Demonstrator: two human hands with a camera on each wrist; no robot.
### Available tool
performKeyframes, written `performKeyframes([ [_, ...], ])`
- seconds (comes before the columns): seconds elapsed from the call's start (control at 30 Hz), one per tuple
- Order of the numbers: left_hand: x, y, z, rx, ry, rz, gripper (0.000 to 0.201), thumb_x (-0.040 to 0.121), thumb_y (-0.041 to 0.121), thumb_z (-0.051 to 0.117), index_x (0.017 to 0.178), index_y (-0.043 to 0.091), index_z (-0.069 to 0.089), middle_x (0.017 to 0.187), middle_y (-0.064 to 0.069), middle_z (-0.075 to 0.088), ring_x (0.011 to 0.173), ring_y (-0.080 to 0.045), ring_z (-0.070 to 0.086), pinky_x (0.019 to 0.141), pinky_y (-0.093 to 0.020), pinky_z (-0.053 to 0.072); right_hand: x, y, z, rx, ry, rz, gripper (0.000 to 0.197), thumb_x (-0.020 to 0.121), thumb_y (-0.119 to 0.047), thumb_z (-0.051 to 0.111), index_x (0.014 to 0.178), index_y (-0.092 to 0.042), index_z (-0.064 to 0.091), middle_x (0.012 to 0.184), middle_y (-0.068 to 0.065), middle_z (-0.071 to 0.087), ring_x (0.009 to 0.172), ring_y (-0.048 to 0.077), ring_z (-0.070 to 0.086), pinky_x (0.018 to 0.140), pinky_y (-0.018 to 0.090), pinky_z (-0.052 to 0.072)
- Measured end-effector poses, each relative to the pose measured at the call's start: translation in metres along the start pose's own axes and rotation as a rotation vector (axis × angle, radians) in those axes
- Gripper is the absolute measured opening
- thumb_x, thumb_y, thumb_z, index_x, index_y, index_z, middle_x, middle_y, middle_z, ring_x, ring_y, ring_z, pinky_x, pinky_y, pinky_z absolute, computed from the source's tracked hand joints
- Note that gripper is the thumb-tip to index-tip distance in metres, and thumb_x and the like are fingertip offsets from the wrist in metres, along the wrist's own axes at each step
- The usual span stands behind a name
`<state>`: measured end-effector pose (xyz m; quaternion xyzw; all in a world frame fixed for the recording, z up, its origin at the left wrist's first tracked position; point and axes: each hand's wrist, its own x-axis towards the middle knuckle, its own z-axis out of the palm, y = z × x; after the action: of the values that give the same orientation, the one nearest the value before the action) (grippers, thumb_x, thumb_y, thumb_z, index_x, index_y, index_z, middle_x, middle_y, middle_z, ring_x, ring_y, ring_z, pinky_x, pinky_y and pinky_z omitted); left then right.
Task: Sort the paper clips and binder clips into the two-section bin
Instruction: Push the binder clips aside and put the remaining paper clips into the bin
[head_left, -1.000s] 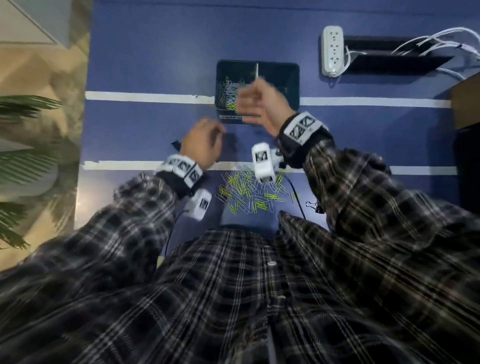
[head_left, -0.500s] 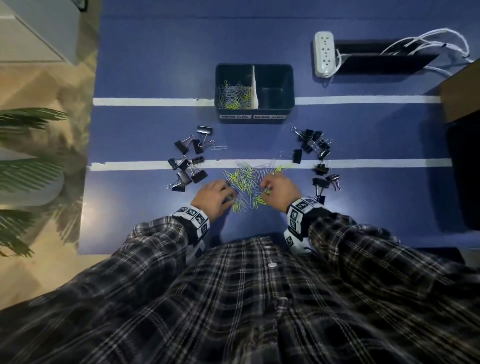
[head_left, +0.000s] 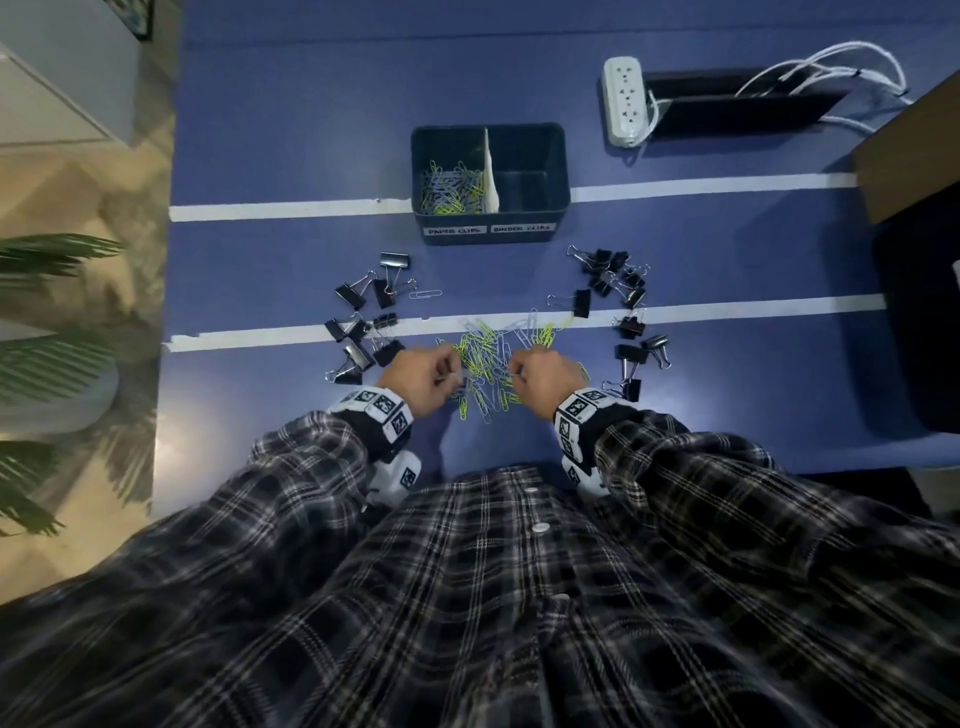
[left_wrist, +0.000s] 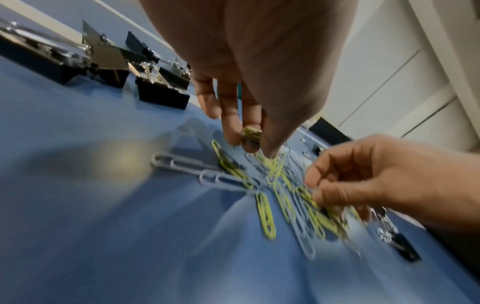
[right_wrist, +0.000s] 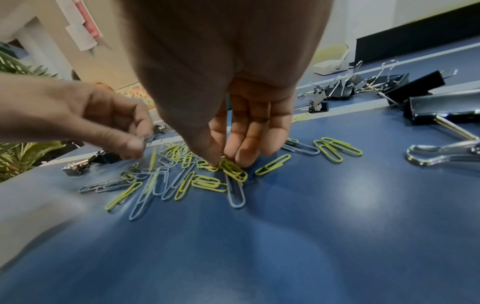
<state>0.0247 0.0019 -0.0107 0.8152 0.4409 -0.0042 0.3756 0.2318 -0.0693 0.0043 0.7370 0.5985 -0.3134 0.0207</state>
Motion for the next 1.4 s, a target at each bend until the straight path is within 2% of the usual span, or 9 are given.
performKeyframes([
  [0.17, 0.027, 0.001, -0.034, -0.137, 0.038, -0.065, 0.030, 0.094, 0.019, 0.055, 0.124, 0.022, 0.055, 0.093, -0.001, 0.065, 0.072, -0.014, 0.059, 0.070, -0.028, 0.052, 0.000, -0.002, -0.002, 0.006, -0.002, -0.010, 0.012, 0.089, -0.019, 0.055, 0.100, -0.015, 0.060, 0.102, 0.003, 0.052, 0.081, 0.025, 0.057, 0.067, 0.030, 0.040],
  [0.33, 0.064, -0.013, -0.055, 0.001, 0.151, -0.254, 0.021, 0.094, 0.013, 0.041, 0.101, 0.004, 0.058, 0.108, -0.019, 0.062, 0.099, -0.035, 0.058, 0.086, -0.037, 0.045, 0.006, -0.001, -0.002, 0.042, -0.048, -0.003, 0.012, 0.085, -0.017, 0.062, 0.097, -0.014, 0.059, 0.106, 0.005, 0.046, 0.073, 0.022, 0.050, 0.069, 0.029, 0.042],
  [0.57, 0.087, -0.016, -0.060, 0.273, 0.041, -0.179, 0.038, 0.085, 0.027, 0.056, 0.119, 0.011, 0.050, 0.113, -0.017, 0.058, 0.100, -0.037, 0.058, 0.082, -0.042, 0.049, 0.014, 0.003, 0.002, 0.098, -0.042, 0.013, 0.009, 0.082, -0.008, 0.054, 0.085, -0.016, 0.054, 0.091, 0.005, 0.059, 0.081, 0.027, 0.058, 0.074, 0.033, 0.052],
  [0.73, 0.093, -0.011, -0.057, 0.333, 0.086, -0.184, 0.021, 0.092, 0.022, 0.052, 0.108, 0.009, 0.057, 0.108, -0.016, 0.056, 0.094, -0.037, 0.059, 0.077, -0.042, 0.049, 0.017, 0.014, -0.004, 0.247, 0.006, 0.072, 0.031, 0.083, -0.011, 0.057, 0.112, -0.017, 0.062, 0.086, 0.004, 0.063, 0.077, 0.016, 0.055, 0.072, 0.023, 0.045],
  [0.83, 0.096, -0.010, -0.055, 0.300, 0.025, -0.267, 0.028, 0.094, 0.025, 0.047, 0.114, 0.007, 0.055, 0.111, -0.019, 0.058, 0.095, -0.037, 0.060, 0.076, -0.039, 0.049, 0.018, 0.017, -0.008, 0.441, 0.093, 0.101, 0.011, 0.087, -0.017, 0.059, 0.091, -0.019, 0.068, 0.065, -0.006, 0.055, 0.059, 0.006, 0.049, 0.061, 0.019, 0.039],
  [1.0, 0.099, -0.004, -0.060, 0.387, -0.069, -0.267, 0.036, 0.096, 0.026, 0.045, 0.123, 0.003, 0.048, 0.123, -0.021, 0.051, 0.107, -0.038, 0.057, 0.085, -0.042, 0.046, 0.028, 0.018, -0.022, 1.125, 0.078, 0.462, 0.022, 0.086, -0.009, 0.044, 0.066, -0.011, 0.053, 0.063, 0.006, 0.050, 0.049, 0.018, 0.050, 0.046, 0.025, 0.026],
  [1.1, 0.096, 0.001, -0.064, 0.421, -0.012, -0.317, 0.040, 0.093, 0.030, 0.055, 0.123, 0.005, 0.050, 0.124, -0.018, 0.050, 0.110, -0.038, 0.055, 0.089, -0.044, 0.045, 0.029, 0.016, -0.034, 1.274, 0.080, 0.516, 0.033, 0.091, -0.019, 0.035, 0.061, -0.012, 0.044, 0.057, 0.005, 0.049, 0.041, 0.018, 0.046, 0.043, 0.025, 0.023],
  [1.23, 0.094, 0.003, -0.064, 0.434, -0.044, -0.336, 0.032, 0.095, 0.029, 0.051, 0.115, 0.005, 0.055, 0.117, -0.017, 0.058, 0.104, -0.035, 0.060, 0.084, -0.042, 0.049, 0.034, 0.021, -0.035, 1.024, 0.095, 0.490, 0.041, 0.098, -0.027, 0.033, 0.061, -0.015, 0.045, 0.056, 0.003, 0.047, 0.044, 0.016, 0.046, 0.043, 0.024, 0.033],
  [1.4, 0.090, 0.004, -0.064, 0.381, -0.145, -0.352, 0.035, 0.097, 0.029, 0.045, 0.114, 0.001, 0.056, 0.114, -0.018, 0.061, 0.098, -0.032, 0.060, 0.078, -0.037, 0.047, 0.029, 0.030, -0.021, 0.338, -0.006, 0.128, 0.025, 0.098, -0.027, 0.039, 0.096, -0.014, 0.061, 0.089, 0.001, 0.065, 0.078, 0.019, 0.058, 0.072, 0.027, 0.043],
])
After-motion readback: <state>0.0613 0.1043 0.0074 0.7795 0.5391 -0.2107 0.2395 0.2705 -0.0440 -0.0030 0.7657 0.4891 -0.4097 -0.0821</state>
